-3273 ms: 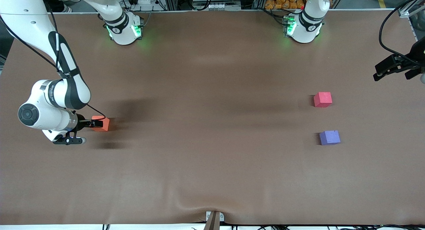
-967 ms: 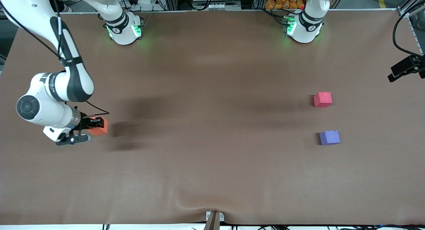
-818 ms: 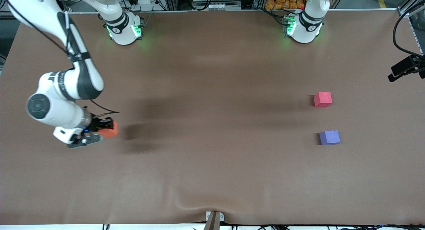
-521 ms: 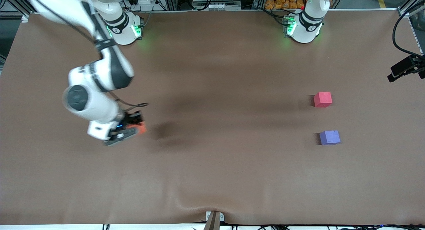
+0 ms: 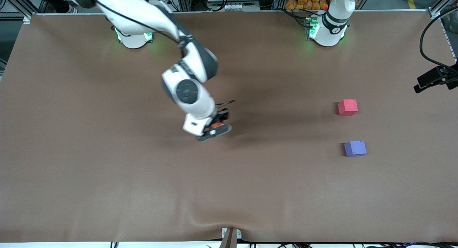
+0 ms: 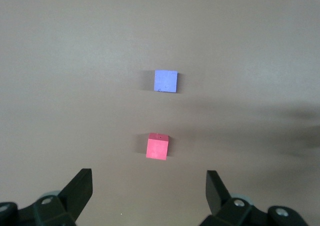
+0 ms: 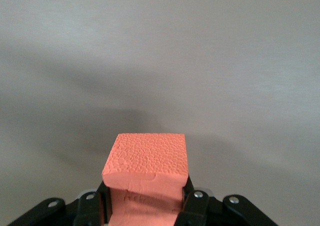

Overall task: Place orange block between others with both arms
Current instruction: 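Carry the orange cube with the right gripper toward the table middle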

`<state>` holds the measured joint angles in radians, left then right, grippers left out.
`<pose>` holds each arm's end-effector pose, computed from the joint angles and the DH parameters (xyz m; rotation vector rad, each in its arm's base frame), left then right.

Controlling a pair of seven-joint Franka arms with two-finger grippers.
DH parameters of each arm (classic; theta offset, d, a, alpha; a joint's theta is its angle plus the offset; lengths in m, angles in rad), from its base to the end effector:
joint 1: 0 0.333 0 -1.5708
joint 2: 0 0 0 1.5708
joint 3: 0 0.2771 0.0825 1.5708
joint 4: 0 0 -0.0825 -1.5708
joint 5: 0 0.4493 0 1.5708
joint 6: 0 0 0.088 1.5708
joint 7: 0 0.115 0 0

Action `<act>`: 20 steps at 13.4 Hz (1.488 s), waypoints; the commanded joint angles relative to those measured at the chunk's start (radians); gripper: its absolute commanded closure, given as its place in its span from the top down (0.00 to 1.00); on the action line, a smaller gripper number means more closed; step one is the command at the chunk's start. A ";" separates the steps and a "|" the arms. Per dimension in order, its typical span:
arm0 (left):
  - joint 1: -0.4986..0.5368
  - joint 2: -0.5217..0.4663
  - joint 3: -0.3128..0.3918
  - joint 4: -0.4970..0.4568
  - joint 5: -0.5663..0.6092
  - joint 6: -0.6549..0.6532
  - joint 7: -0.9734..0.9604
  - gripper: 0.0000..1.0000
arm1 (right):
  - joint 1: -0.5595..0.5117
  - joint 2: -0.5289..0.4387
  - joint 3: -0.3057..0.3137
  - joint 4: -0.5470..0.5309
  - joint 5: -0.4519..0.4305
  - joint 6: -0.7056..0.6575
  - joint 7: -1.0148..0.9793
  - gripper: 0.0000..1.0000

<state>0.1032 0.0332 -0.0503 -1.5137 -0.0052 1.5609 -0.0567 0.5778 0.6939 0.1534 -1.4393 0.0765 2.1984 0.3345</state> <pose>0.6276 0.0331 0.5867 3.1299 0.1716 0.0220 0.5746 0.4988 0.2198 -2.9304 -0.4659 0.0291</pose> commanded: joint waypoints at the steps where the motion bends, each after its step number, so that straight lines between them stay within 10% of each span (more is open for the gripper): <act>1: 0.010 -0.001 -0.003 0.012 -0.021 -0.005 0.049 1.00 | 0.025 0.061 -0.012 0.056 0.008 0.012 0.072 0.06; 14: 0.033 -0.018 -0.002 0.015 -0.033 -0.010 0.101 1.00 | 0.158 0.179 -0.014 0.114 0.000 0.103 0.598 0.21; 16: 0.035 -0.015 -0.002 0.015 -0.033 -0.010 0.103 1.00 | 0.158 0.184 -0.018 0.112 -0.012 0.103 0.600 0.34; 18: 0.032 -0.013 -0.003 0.015 -0.033 -0.010 0.106 1.00 | 0.158 0.184 -0.018 0.111 -0.038 0.107 0.601 1.00; 20: 0.033 -0.013 -0.002 0.015 -0.035 -0.008 0.106 1.00 | 0.152 0.181 -0.017 0.112 -0.043 0.107 0.600 1.00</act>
<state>0.1264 0.0228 -0.0488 -1.5030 -0.0279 1.5596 0.0238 0.7296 0.8527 0.1376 -1.3693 0.0554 2.3186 0.9113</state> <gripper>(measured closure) 0.000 0.211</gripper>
